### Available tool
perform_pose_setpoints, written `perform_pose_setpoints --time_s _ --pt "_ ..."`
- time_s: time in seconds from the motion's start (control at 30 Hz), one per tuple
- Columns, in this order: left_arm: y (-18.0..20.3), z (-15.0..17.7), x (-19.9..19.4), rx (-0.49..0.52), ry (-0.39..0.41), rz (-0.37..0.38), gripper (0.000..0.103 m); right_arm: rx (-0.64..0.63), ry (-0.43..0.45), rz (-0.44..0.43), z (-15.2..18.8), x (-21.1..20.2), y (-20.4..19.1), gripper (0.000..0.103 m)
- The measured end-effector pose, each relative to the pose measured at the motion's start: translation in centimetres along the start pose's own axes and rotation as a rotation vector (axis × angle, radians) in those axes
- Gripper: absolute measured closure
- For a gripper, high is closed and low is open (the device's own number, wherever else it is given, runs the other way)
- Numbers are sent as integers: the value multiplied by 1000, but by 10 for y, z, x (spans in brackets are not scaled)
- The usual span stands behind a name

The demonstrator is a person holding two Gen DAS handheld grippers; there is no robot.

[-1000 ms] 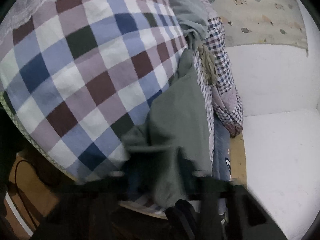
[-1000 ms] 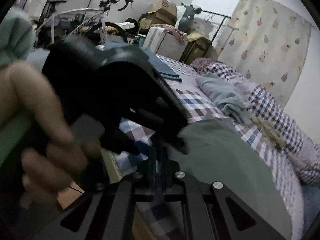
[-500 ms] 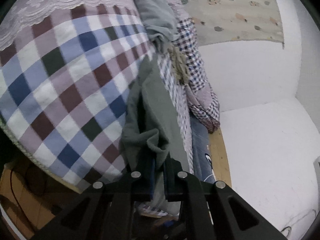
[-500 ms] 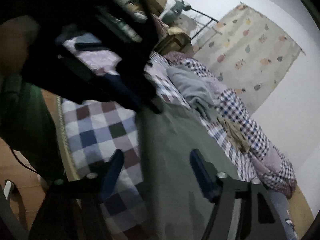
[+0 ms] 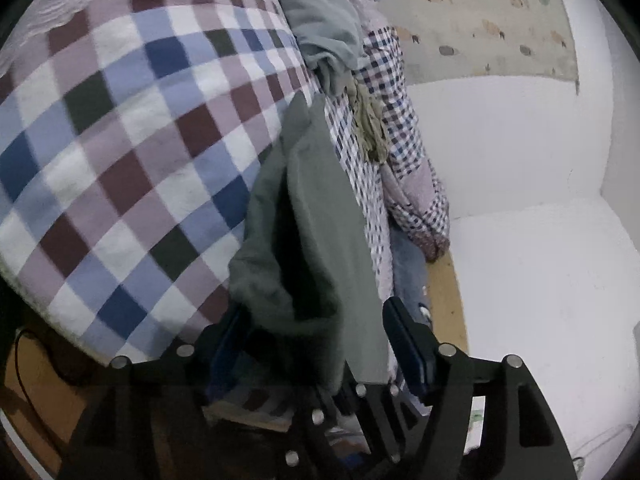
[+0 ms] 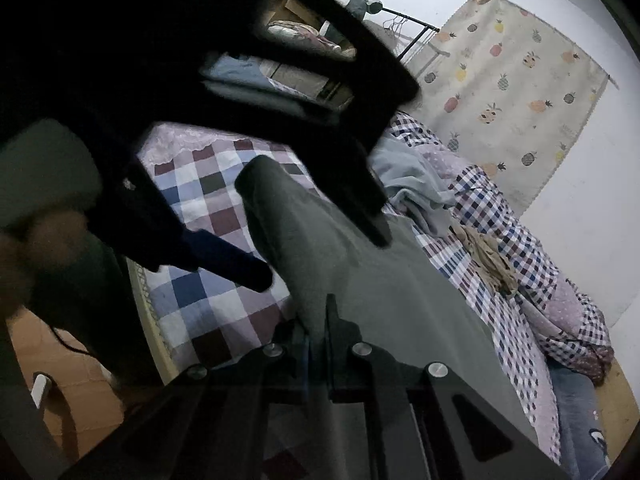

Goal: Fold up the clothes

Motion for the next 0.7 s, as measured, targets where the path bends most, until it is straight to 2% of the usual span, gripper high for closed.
perform_pose_setpoints --time_s 0.23,0.3,0.33,0.4,0.43,0.47,0.5,0.53,0.57,0.63,0.67,0.7 --pt "14 -9 24 41 -36 1 32 60 37 -26 1 -3 8 99" --pt "17 -13 33 45 -38 -5 36 69 42 -27 1 -3 9 99" --pt "14 -13 33 39 -38 -11 43 70 44 -26 1 -4 9 99" --pt "9 -13 32 25 -35 -28 61 72 45 -27 0 -4 8 99" --pt "5 -15 30 15 -30 -41 79 71 45 -26 0 -4 7 99" --pt "3 -16 29 10 -25 -46 89 67 44 -23 0 -4 6 99" --pt "4 -18 30 10 -20 -46 89 59 44 -22 0 -4 5 97" --pt "4 -20 31 9 -14 -47 95 49 44 -19 0 -4 4 97" --pt "5 -22 31 8 -9 -47 97 30 45 -10 2 -2 3 93" --pt "9 -21 29 29 -9 -43 98 -8 44 28 4 -4 0 77" --pt "12 -21 28 39 -9 -36 99 -27 43 49 6 -5 -1 63" --pt "15 -21 26 49 -13 -26 99 -42 42 71 8 -6 -2 56"
Point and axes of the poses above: each gripper's, at about its wrist camera, not at the fingertips, and x roughly the way its jaws point, y to its right, z to its underside, the point moved 5 cm from there along x, roughly the way its jaws point, and after that the axes turned 15 degrees about -x, right-handed, at the moved point
